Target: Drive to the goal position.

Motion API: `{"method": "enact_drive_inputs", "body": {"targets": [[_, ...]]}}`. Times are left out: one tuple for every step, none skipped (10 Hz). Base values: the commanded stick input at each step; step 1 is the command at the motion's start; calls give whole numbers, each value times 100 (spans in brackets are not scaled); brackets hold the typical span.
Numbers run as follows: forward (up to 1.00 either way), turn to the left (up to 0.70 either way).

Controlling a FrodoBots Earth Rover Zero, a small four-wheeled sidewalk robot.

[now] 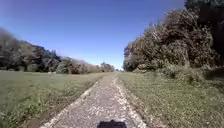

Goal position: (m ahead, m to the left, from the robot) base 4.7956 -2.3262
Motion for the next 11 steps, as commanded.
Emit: {"method": "enact_drive_inputs", "body": {"targets": [[50,27],[50,27],[50,0],[50,0],[50,0],[50,0],[50,0],[50,0],[50,0],[50,0],[50,0]]}}
